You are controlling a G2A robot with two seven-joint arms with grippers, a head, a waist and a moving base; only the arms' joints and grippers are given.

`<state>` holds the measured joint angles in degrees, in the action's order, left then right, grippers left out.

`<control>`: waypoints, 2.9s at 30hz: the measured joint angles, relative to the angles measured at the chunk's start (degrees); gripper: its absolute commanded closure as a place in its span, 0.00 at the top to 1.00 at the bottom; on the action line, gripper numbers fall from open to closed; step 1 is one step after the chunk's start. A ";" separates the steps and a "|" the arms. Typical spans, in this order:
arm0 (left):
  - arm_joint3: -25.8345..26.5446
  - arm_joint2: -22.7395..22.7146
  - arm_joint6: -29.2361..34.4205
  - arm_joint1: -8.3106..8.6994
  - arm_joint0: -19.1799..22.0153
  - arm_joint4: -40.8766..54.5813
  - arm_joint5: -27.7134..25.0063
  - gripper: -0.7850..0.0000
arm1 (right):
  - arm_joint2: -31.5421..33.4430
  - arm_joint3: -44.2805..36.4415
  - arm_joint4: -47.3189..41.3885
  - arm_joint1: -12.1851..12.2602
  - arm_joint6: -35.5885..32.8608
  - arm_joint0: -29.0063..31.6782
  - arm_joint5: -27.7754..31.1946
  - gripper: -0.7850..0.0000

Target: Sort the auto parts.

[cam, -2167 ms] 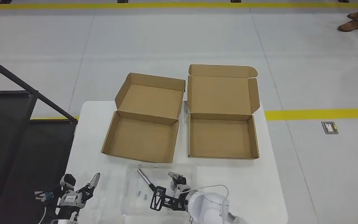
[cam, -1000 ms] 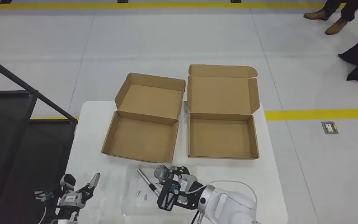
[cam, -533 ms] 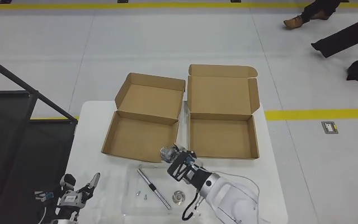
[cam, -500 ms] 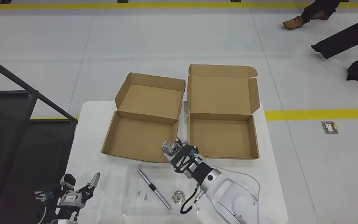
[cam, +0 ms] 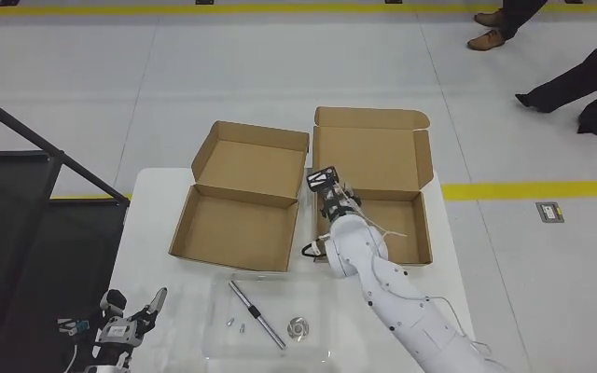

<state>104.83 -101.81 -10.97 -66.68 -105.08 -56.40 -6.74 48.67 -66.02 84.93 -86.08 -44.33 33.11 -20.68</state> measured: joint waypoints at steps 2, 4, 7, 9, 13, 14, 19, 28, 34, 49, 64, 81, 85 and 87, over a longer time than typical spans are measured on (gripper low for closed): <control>0.00 0.00 0.00 0.00 0.00 0.00 0.00 1.00 | -0.28 4.00 -0.08 -0.57 -0.95 -1.33 -0.81 0.00; 0.00 0.00 0.00 0.00 0.00 0.00 0.00 1.00 | -0.31 7.75 -1.31 -1.24 -0.63 -2.32 -1.27 0.00; 0.00 0.00 0.00 0.00 0.00 0.00 0.00 1.00 | 0.03 12.24 -3.52 -2.01 0.99 -3.28 -1.11 0.00; 0.00 0.00 0.00 0.00 0.00 0.00 0.00 1.00 | -0.08 14.94 -4.30 -2.55 1.38 -3.95 -0.75 0.16; 0.00 0.00 0.00 0.00 0.00 0.00 0.00 1.00 | 0.23 18.78 -6.00 -3.33 2.53 -4.78 -0.24 1.00; 0.00 0.00 0.00 0.00 0.00 0.00 0.00 1.00 | 0.39 19.43 -6.41 -3.48 2.92 -4.87 -0.21 1.00; 0.00 0.00 0.00 0.00 0.00 0.00 0.00 1.00 | 1.03 21.11 -6.97 -4.01 4.30 -4.92 -0.72 1.00; 0.00 0.00 0.00 0.00 0.00 0.00 0.00 1.00 | 4.63 5.29 -2.37 -2.05 5.12 2.97 0.57 1.00; 0.00 0.00 0.00 0.00 0.00 0.00 0.00 1.00 | 7.69 -21.90 6.31 1.32 0.00 17.98 11.81 1.00; 0.00 0.00 0.00 0.00 0.00 0.00 0.00 1.00 | 4.44 -41.84 13.49 3.68 -9.50 32.67 33.51 1.00; 0.00 0.00 0.00 0.00 0.00 0.00 0.00 1.00 | -1.53 -37.98 17.23 2.83 -15.04 31.20 38.68 0.82; 0.00 0.00 0.00 0.00 0.00 0.00 0.00 1.00 | -8.20 -24.21 12.85 -0.57 -25.97 24.51 42.23 0.45; 0.00 0.00 0.00 0.00 0.00 0.00 0.00 1.00 | -8.93 -22.27 11.80 -1.15 -26.44 23.43 43.34 0.45; 0.00 0.00 0.00 0.00 0.00 0.00 0.00 1.00 | -9.24 -21.41 11.05 -1.39 -27.03 23.01 44.54 0.46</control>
<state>104.83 -101.81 -10.97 -66.68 -105.07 -56.40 -6.74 39.43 -87.43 95.98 -87.47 -71.37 56.12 23.86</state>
